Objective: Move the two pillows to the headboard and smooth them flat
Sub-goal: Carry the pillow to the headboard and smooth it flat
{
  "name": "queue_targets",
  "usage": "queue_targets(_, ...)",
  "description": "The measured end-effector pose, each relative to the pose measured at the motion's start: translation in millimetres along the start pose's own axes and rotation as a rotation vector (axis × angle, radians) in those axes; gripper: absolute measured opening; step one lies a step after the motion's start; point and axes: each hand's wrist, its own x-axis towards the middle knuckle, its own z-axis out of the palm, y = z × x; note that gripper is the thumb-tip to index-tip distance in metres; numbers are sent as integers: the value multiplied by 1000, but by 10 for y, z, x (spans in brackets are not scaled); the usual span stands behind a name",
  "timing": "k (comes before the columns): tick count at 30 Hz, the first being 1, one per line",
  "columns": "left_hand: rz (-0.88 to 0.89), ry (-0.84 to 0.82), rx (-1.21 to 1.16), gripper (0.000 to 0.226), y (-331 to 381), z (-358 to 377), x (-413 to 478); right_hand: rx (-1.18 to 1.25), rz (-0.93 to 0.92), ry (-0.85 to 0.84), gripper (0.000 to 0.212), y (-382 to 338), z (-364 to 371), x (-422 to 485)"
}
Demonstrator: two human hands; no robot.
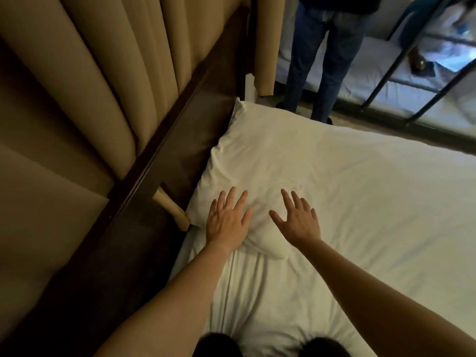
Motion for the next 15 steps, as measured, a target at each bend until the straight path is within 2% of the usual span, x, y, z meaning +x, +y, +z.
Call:
queue_targets(6, 153, -105, 44, 63, -337, 1, 191, 59, 151, 69, 86, -294, 201, -164)
queue_targets(15, 272, -133, 81, 62, -241, -58, 228, 98, 262, 121, 85, -351, 179, -488)
